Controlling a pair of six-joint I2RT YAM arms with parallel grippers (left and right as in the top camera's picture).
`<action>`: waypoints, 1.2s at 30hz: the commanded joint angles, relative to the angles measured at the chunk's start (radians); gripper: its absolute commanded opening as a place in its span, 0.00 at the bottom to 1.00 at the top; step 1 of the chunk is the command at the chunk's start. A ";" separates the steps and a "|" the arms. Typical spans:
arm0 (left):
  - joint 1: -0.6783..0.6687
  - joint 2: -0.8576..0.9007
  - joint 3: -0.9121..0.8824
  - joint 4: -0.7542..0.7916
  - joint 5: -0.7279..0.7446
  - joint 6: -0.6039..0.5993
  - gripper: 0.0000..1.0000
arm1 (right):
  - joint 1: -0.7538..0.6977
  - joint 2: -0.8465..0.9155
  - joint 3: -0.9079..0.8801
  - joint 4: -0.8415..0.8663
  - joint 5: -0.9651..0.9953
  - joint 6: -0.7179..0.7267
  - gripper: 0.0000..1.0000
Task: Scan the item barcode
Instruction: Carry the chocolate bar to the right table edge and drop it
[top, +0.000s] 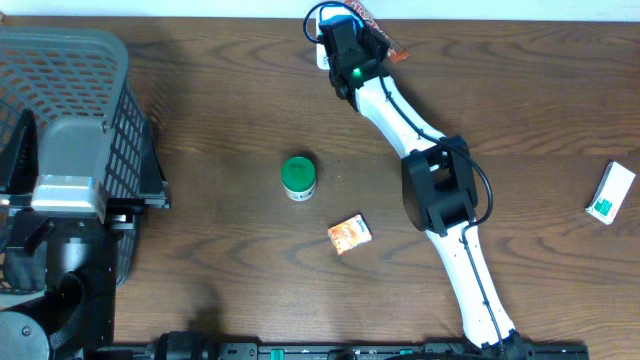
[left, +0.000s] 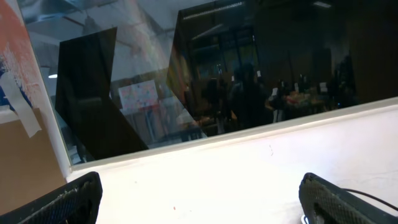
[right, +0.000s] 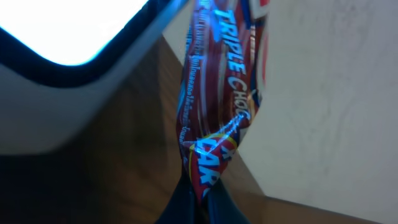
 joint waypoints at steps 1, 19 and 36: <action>-0.004 -0.003 0.003 0.005 0.010 -0.013 0.99 | 0.002 -0.010 0.009 -0.004 0.061 -0.066 0.01; -0.004 -0.003 0.003 0.019 0.011 -0.013 0.99 | -0.236 -0.313 0.007 -1.041 0.157 0.792 0.01; -0.004 -0.003 0.003 0.031 0.011 -0.013 0.99 | -0.960 -0.309 -0.314 -1.205 -0.078 1.324 0.01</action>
